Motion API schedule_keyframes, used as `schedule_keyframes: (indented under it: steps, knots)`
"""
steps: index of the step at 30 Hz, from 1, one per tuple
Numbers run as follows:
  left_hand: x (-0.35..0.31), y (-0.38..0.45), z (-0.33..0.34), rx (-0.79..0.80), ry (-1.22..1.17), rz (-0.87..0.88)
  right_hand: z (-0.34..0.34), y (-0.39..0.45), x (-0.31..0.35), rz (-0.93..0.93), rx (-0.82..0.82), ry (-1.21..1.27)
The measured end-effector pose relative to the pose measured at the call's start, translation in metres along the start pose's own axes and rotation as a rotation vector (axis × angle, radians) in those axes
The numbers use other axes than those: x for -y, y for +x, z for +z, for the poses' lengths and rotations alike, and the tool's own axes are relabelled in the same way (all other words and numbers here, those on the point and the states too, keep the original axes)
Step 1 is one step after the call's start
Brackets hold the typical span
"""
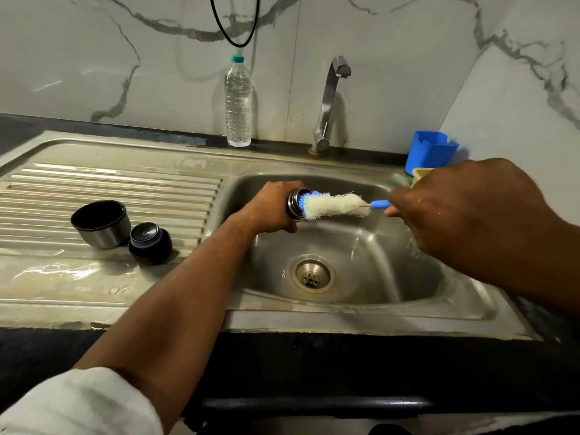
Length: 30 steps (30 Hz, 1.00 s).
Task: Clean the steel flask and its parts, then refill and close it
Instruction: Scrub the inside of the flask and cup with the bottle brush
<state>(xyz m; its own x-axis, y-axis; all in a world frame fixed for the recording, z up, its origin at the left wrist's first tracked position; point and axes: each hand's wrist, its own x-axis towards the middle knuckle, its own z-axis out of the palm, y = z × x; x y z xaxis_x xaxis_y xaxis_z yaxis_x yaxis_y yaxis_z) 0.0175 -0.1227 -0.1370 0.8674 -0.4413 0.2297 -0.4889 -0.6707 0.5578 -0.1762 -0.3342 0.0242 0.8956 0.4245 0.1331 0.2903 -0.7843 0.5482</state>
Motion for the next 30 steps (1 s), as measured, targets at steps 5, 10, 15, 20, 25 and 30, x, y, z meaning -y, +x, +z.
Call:
schedule_keyframes:
  steps: [5,10,15,20,25,30]
  knots:
    - [-0.001,0.002,0.004,0.011,-0.059,-0.016,-0.007,-0.006,-0.002,0.074,0.109,-0.024]
    - [0.005,0.003,0.006,-0.066,-0.061,-0.048,0.004,-0.002,0.005,0.242,0.034,0.119]
    - [0.003,0.008,0.011,-0.093,-0.049,-0.083,-0.005,-0.014,0.010,0.160,0.030,0.037]
    - [0.003,0.004,0.008,-0.071,-0.053,-0.099,-0.014,-0.023,0.016,0.094,0.076,0.010]
    - [-0.009,0.002,0.009,-0.078,-0.008,-0.018,-0.015,-0.036,0.016,0.264,0.062,0.132]
    - [-0.005,0.002,0.012,-0.047,0.093,0.075,-0.005,-0.037,0.009,0.296,0.104,0.316]
